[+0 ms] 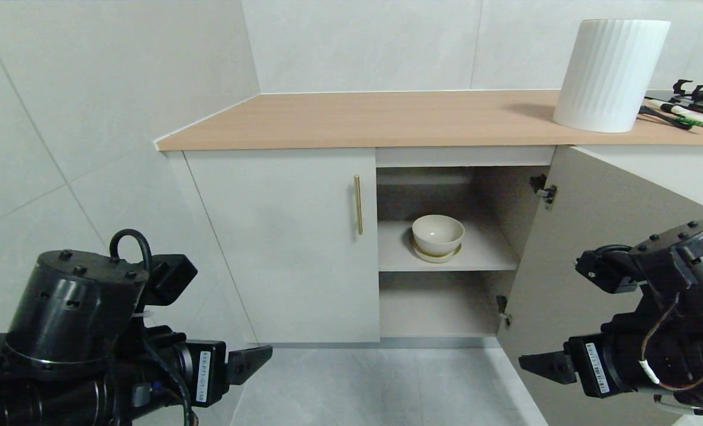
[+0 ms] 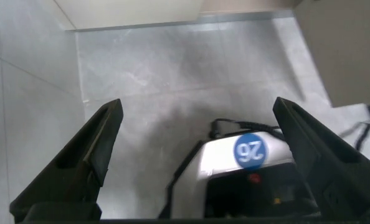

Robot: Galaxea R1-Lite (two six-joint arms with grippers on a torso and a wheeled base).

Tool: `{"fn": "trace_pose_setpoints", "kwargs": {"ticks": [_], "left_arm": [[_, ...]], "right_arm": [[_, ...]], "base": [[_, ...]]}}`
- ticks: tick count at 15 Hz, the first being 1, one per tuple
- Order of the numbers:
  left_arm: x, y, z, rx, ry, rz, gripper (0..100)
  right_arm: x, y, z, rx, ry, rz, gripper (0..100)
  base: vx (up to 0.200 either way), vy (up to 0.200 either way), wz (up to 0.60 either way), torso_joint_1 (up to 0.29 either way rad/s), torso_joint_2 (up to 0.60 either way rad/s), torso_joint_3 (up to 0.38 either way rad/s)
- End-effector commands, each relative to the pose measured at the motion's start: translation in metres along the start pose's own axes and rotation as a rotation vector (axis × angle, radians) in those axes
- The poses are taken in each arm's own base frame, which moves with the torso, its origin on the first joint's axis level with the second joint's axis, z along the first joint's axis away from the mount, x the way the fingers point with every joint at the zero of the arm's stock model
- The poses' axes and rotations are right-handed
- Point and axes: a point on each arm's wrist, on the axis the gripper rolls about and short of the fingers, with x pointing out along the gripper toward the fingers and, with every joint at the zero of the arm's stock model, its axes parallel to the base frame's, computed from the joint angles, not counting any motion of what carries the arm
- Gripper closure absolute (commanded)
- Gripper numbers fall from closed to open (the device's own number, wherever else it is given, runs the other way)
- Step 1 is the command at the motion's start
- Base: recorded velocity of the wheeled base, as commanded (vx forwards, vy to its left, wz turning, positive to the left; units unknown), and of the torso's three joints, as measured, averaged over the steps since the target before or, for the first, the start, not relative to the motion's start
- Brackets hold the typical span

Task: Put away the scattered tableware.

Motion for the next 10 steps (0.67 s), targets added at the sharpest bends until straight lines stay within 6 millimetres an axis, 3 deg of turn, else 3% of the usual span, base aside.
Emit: {"fn": "trace_pose_setpoints", "kwargs": {"ticks": [1, 10], "left_arm": [[0.001, 0.0, -0.001, 0.009, 0.005, 0.006, 0], [0.001, 0.0, -0.001, 0.009, 0.002, 0.009, 0]], "right_arm": [[-0.005, -0.001, -0.002, -0.004, 0.006, -0.004, 0], [-0.078, -0.021, -0.046, -0.327, 0.157, -0.002, 0]], "base": [[0.0, -0.2, 0.0, 0.012, 0.0, 0.007], [0.0, -0.2, 0.0, 0.003, 0.0, 0.001]]}}
